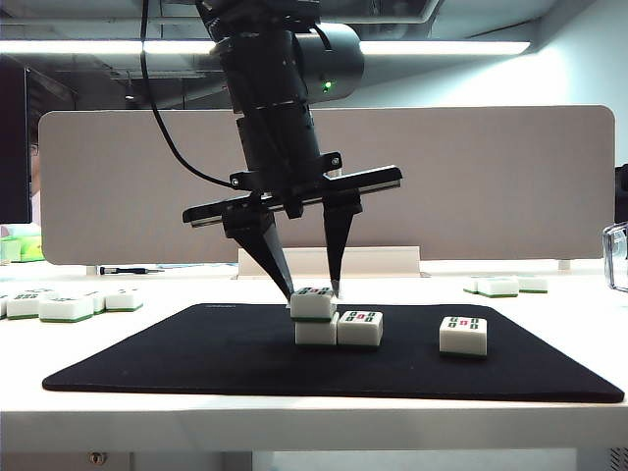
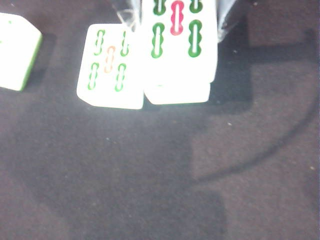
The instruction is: Arrange four mahjong tiles into a neat stack, creating two layers of paired tiles.
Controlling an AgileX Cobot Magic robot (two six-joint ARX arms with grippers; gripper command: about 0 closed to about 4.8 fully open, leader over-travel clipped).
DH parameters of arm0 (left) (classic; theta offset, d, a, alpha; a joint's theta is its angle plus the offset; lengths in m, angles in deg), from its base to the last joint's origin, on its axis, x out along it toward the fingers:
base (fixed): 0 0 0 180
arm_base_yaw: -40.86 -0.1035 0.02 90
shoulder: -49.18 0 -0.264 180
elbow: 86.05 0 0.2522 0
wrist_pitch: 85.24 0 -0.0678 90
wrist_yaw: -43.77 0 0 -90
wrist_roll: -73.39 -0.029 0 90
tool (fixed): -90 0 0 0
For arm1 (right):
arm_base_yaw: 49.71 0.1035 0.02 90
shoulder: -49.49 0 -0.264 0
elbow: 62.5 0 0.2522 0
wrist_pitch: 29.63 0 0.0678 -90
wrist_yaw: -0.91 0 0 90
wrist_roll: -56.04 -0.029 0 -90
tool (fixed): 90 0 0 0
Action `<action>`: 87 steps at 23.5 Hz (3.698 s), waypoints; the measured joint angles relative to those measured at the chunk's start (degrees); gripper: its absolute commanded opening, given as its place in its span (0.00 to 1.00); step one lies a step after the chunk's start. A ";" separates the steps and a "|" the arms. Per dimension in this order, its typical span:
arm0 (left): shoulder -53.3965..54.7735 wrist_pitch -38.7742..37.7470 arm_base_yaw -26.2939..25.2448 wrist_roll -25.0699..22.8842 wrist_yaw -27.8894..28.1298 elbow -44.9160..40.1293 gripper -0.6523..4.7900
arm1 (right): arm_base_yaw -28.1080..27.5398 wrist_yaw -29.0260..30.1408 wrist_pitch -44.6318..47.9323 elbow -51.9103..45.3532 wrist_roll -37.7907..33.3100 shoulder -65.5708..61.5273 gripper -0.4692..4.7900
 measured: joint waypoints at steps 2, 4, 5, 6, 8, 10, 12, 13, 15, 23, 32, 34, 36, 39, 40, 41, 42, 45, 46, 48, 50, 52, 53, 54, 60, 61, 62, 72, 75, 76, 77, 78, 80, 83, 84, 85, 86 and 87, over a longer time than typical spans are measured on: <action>0.00 0.00 0.00 0.00 -1.79 0.02 0.47 | -0.02 0.00 0.00 0.00 0.00 0.00 0.09; -0.04 0.00 0.02 -0.20 -2.03 0.07 0.47 | -0.02 0.00 0.00 0.00 0.00 0.00 0.09; -0.13 -0.02 0.00 -0.55 -2.03 0.07 0.47 | -0.02 0.00 0.00 0.00 0.00 0.00 0.09; -0.24 0.00 0.00 -1.53 -2.01 0.07 0.47 | 0.00 -0.02 -0.02 0.00 0.00 0.00 0.09; -0.28 -1.46 0.00 -3.15 -1.27 1.42 0.47 | 0.00 -0.02 0.00 0.00 0.00 0.00 0.09; -0.50 -1.90 0.00 -4.96 0.31 2.97 0.47 | 0.00 0.00 0.00 0.00 0.00 0.00 0.09; -0.63 -2.67 0.00 -5.31 0.48 3.10 0.47 | 0.00 0.00 0.00 0.00 0.00 0.00 0.09; -0.61 -3.85 0.00 -6.67 0.48 3.10 0.47 | 0.00 0.00 0.00 0.00 0.00 0.00 0.09; -0.59 -6.14 0.24 -14.47 -0.02 4.31 0.47 | -0.02 0.00 0.00 0.00 0.00 0.00 0.09; -0.57 -3.52 2.21 -57.07 -8.07 8.46 0.47 | 0.00 -0.24 -0.02 0.00 0.00 0.00 0.09; 3.65 5.88 4.61 -82.55 -18.34 8.46 0.92 | -0.02 -0.42 -0.02 0.00 0.00 0.00 0.09; 5.38 8.57 5.53 -84.59 -18.51 8.46 0.92 | -0.02 -1.84 -0.02 0.00 0.00 0.00 0.09; 6.60 9.25 5.95 -85.40 -18.45 8.48 0.92 | -0.02 -2.19 -0.02 0.00 0.02 0.00 0.09; 9.46 9.09 6.40 -87.58 -18.23 8.46 0.92 | -0.02 -2.21 -0.02 0.00 0.02 0.00 0.09; 9.88 9.11 6.40 -87.71 -18.23 8.46 0.92 | -0.02 -2.21 -0.02 0.00 0.00 0.00 0.09; 10.34 9.18 6.38 -87.71 -18.08 8.46 0.92 | -0.02 -2.23 0.00 0.00 0.02 0.00 0.09; 10.56 9.44 6.38 -87.71 -17.88 8.46 0.90 | -0.02 -2.32 -0.02 0.00 0.00 0.00 0.09; 11.21 10.67 6.38 -87.71 -15.72 8.48 0.83 | -0.02 -2.43 -0.02 0.00 0.02 0.00 0.09; 11.34 10.67 6.38 -87.73 -15.56 8.46 0.78 | -0.02 -2.43 -0.02 -0.02 0.02 0.00 0.09; 11.56 10.69 6.38 -87.73 -15.45 8.46 0.68 | -0.02 -2.43 -0.02 -0.02 0.02 0.00 0.09; 11.78 10.64 6.38 -87.71 -15.15 8.46 0.68 | -0.02 -2.45 0.00 -0.02 0.02 0.00 0.09; 11.85 10.69 6.38 -87.67 -15.10 8.46 0.55 | -0.02 -2.43 -0.02 -0.02 0.02 0.00 0.09; 11.89 10.69 6.38 -87.49 -15.06 8.46 0.44 | -0.02 -2.43 -0.02 -0.02 0.02 0.00 0.09; 11.89 10.80 6.36 -87.38 -15.06 8.48 0.41 | -0.02 -2.43 -0.02 0.00 0.02 0.00 0.09; 11.78 10.86 6.38 -87.27 -14.91 8.59 0.39 | -0.02 -2.43 -0.02 -0.02 0.02 0.00 0.09; 11.72 10.80 6.38 -87.30 -14.71 8.59 0.39 | -0.02 -2.43 -0.02 0.00 0.02 0.00 0.09; 11.58 10.60 6.38 -87.27 -14.32 8.59 0.39 | -0.02 -2.45 -0.02 -0.02 0.02 0.00 0.09; 4.57 8.94 4.63 -84.85 -9.42 8.72 0.40 | -0.02 -2.69 -0.02 0.00 0.02 0.00 0.09; 4.57 3.80 2.05 -84.83 -8.87 8.70 0.40 | -0.02 -2.71 -0.02 0.00 0.02 0.00 0.09; 4.79 1.70 1.27 -84.80 -8.44 8.70 0.40 | -0.02 -2.73 -0.02 0.00 0.00 0.00 0.09; 5.07 0.35 0.66 -84.74 -8.24 8.68 0.40 | -0.02 -2.71 -0.02 0.00 0.02 0.00 0.09; 5.22 -0.57 0.24 -84.70 -7.98 8.44 0.40 | -0.02 -2.73 0.00 0.00 0.00 0.00 0.09; 5.20 -1.25 0.31 -84.70 -8.13 8.44 0.40 | -0.02 -2.75 -0.02 -0.02 0.02 0.00 0.09; 5.20 -1.49 0.37 -84.70 -8.20 8.44 0.40 | -0.02 -2.75 -0.02 -0.02 0.02 0.00 0.09; 5.20 -1.49 0.35 -84.70 -8.17 8.44 0.40 | -0.02 -2.75 -0.02 -0.02 0.00 0.00 0.09; 5.20 -1.53 0.35 -84.70 -8.17 8.46 0.40 | -0.02 -2.75 -0.02 -0.02 0.00 0.00 0.09; 5.20 -1.53 0.35 -84.70 -8.20 8.46 0.40 | -0.02 -2.75 -0.02 -0.02 0.02 0.00 0.09; 5.20 -1.53 0.35 -84.70 -8.20 8.48 0.40 | -0.02 -2.75 -0.02 -0.02 0.02 0.00 0.09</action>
